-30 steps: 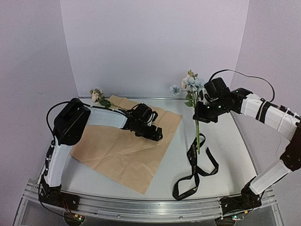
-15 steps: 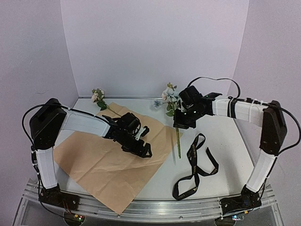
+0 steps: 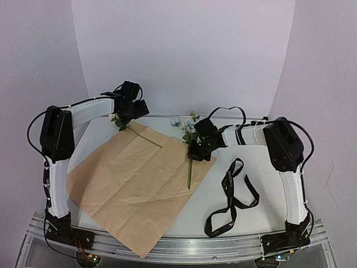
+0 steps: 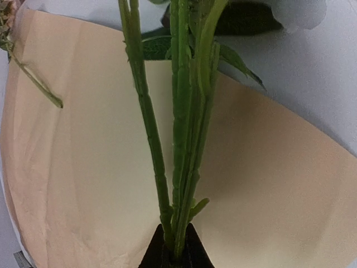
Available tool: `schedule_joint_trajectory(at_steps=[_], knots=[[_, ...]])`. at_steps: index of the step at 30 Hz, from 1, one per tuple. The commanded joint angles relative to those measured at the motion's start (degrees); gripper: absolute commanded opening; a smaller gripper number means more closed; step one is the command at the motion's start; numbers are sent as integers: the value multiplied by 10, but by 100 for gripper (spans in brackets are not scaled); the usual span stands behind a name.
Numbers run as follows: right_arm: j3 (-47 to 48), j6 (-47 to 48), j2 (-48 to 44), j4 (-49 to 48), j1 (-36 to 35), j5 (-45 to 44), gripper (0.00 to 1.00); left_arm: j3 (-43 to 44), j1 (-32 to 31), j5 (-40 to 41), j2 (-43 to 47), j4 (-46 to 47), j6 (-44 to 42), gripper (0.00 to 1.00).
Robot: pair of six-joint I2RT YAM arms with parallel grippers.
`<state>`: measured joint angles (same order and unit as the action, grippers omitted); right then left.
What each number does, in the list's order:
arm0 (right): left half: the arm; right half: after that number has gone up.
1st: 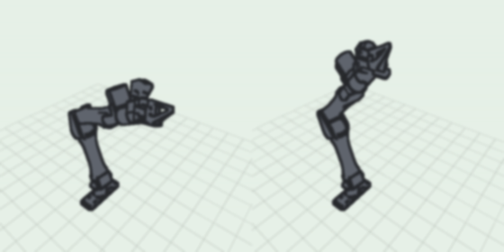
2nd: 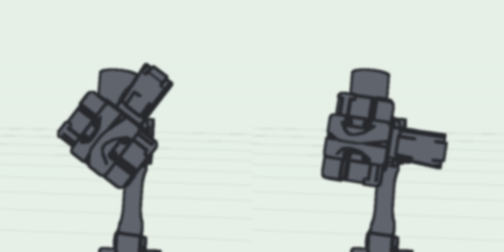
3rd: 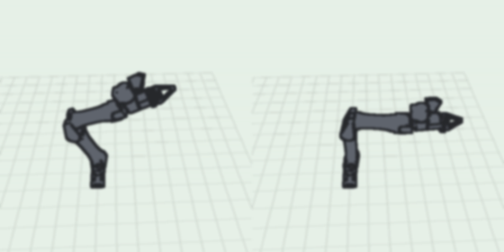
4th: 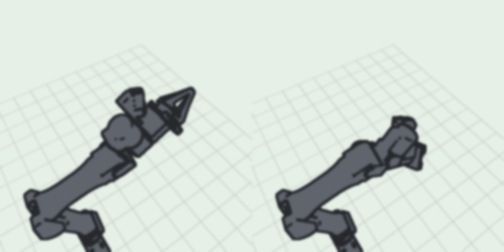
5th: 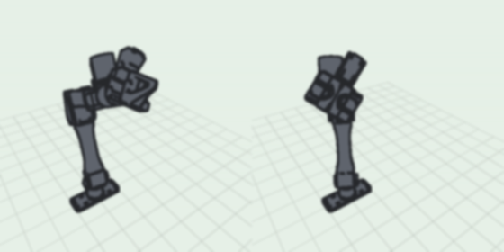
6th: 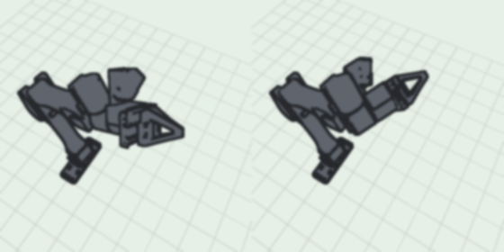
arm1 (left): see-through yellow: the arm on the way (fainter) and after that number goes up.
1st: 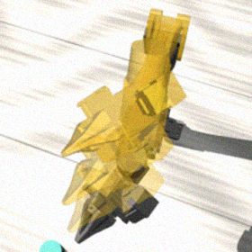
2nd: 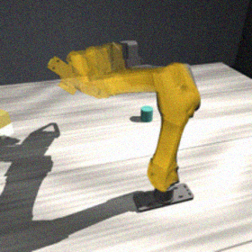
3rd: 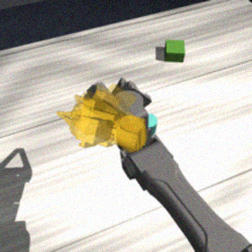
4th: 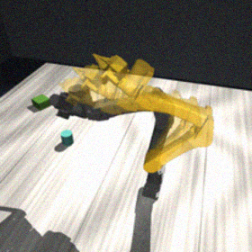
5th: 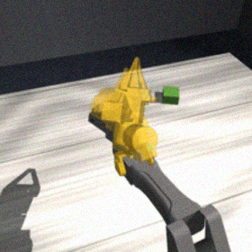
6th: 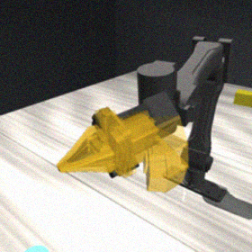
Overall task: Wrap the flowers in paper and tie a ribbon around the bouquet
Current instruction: Adjust the flattened wrapping paper at the center of the board, then pick up the fake flower from the corner of the board.
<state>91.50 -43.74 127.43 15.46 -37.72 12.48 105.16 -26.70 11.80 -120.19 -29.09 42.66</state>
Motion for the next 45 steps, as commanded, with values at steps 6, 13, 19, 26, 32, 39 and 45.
schedule_joint_trajectory(at_steps=[6, 13, 19, 26, 32, 39, 45], knots=[[-39, -38, -15, -27, 13, 23, 0, 269, 88, 132, -254, -110, 16, 82], [-58, -48, -9, -28, 32, 39, 0, 306, 89, 123, -313, -67, -19, 71], [-71, -48, -17, -25, 49, 38, 0, 279, 89, 83, -306, -17, -57, 31], [-113, -43, -44, -13, 77, 29, 0, 264, 89, 69, -267, 7, -85, 0], [-138, -28, -65, -6, 78, 15, 0, 177, 85, 53, -184, 30, -70, 0], [-122, -21, -54, 2, 79, 17, 0, 99, 52, -1, -98, 40, -145, 0], [-116, -13, -56, 17, 79, 12, 0, -45, -4, -23, 2, 88, -195, 0]])
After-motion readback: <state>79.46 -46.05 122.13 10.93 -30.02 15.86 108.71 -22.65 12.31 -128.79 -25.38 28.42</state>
